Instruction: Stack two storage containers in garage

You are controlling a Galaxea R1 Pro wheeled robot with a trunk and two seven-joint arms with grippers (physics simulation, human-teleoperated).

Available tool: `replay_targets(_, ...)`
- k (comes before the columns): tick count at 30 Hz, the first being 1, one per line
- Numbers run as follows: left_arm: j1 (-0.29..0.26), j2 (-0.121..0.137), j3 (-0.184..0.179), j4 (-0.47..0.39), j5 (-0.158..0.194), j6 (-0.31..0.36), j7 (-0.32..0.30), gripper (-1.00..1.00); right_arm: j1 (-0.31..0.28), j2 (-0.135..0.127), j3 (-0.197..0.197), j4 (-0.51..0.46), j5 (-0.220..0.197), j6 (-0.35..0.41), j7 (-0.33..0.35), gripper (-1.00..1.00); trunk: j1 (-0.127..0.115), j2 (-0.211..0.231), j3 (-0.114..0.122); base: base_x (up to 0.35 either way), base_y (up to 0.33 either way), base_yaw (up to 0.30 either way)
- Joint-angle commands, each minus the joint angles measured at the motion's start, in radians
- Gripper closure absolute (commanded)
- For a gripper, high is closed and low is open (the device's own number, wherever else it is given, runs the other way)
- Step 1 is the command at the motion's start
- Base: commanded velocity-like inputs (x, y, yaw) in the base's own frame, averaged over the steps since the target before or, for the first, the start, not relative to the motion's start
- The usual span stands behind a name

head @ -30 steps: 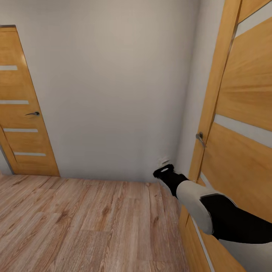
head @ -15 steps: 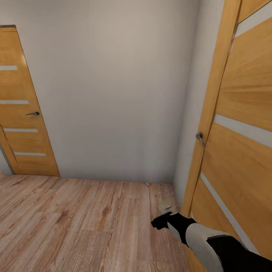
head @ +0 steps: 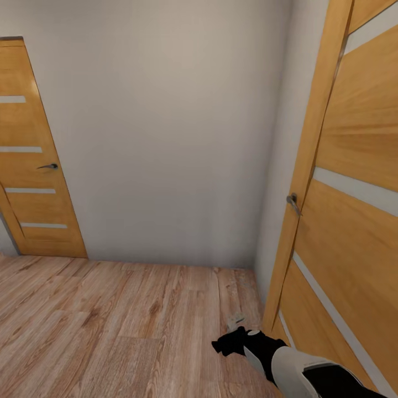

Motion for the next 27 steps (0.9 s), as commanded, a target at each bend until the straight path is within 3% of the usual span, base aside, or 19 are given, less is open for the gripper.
replay_targets(1,0.000,0.000,-0.001,-0.003,0.006,-0.002,0.001,-1.00,-0.007,0.006,0.008,0.001,0.001,0.002,0.002,-1.00,0.000,-0.001,-0.001,0.000,0.000,0.000)
replay_targets(7,0.000,0.000,-0.002,-0.004,0.006,-0.002,0.001,-1.00,-0.015,0.006,0.007,0.002,-0.005,0.012,0.003,-1.00,0.000,-0.001,-0.001,0.000,0.000,0.000)
replay_targets(18,0.000,0.000,-0.002,-0.004,0.006,-0.002,0.001,-1.00,0.048,-0.051,0.007,0.001,-0.004,0.002,-0.002,-1.00,0.000,-0.001,-0.001,0.000,0.000,0.000)
replay_targets(19,0.000,0.000,-0.002,-0.003,0.006,-0.002,0.001,-1.00,0.197,-0.076,0.007,0.001,-0.004,0.001,-0.002,-1.00,0.000,-0.001,-0.001,0.000,0.000,0.000)
replay_targets(27,0.000,0.000,-0.002,-0.002,0.006,-0.002,0.001,-1.00,0.336,-0.138,0.007,0.001,-0.004,-0.035,-0.003,-1.00,0.000,-0.001,-0.001,0.000,0.000,0.000)
